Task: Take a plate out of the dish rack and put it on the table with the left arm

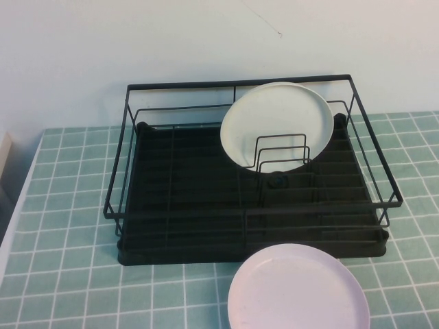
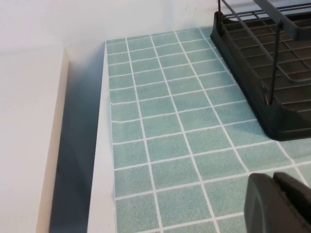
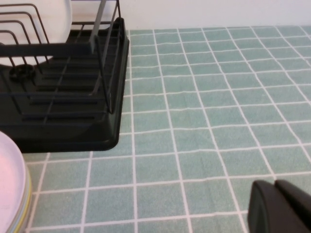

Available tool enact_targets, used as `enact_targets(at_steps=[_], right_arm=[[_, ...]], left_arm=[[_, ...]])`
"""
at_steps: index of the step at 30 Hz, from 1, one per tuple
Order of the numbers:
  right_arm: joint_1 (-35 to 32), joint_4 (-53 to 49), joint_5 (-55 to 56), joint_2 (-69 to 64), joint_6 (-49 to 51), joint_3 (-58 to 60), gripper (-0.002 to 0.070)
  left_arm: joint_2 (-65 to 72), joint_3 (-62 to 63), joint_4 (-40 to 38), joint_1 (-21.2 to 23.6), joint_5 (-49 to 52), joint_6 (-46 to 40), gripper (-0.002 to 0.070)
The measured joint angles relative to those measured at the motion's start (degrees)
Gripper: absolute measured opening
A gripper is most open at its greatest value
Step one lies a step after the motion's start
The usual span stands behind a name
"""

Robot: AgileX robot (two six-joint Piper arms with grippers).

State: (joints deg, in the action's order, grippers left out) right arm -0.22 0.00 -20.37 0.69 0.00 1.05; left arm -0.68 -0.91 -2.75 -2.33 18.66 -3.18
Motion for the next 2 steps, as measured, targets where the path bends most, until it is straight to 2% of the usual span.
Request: enact_targets(at_steps=[2], right_arm=[[0.0, 0.0, 0.0, 0.0, 0.0, 0.0, -0.0001]], left_arm=[[0.0, 0.0, -0.5, 0.0, 0.1, 0.1, -0.0002]])
